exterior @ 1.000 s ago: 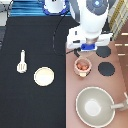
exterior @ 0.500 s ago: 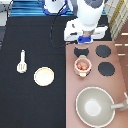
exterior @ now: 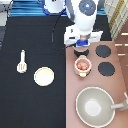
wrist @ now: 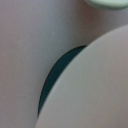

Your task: Take the lid off the pot, put the pot on the plate, and use the tool to push the pot to the front of the table.

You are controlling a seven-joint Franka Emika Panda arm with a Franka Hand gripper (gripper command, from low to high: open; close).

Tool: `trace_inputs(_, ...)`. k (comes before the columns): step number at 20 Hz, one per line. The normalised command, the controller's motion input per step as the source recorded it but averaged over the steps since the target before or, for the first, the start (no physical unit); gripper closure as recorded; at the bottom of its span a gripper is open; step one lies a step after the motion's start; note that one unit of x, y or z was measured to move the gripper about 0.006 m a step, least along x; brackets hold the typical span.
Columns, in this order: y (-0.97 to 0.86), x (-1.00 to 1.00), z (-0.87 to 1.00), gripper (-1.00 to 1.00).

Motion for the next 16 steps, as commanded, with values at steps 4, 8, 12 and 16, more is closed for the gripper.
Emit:
trace_inputs(4, 0.14, -0.1, -0.37, 1.0)
trace_inputs(8, 0.12, -0.31, -0.07, -1.0)
trace_inputs(12, 0.14, -0.31, 0.17, -1.0)
trace_inputs(16, 0.1, -0.21, 0.55, -1.0)
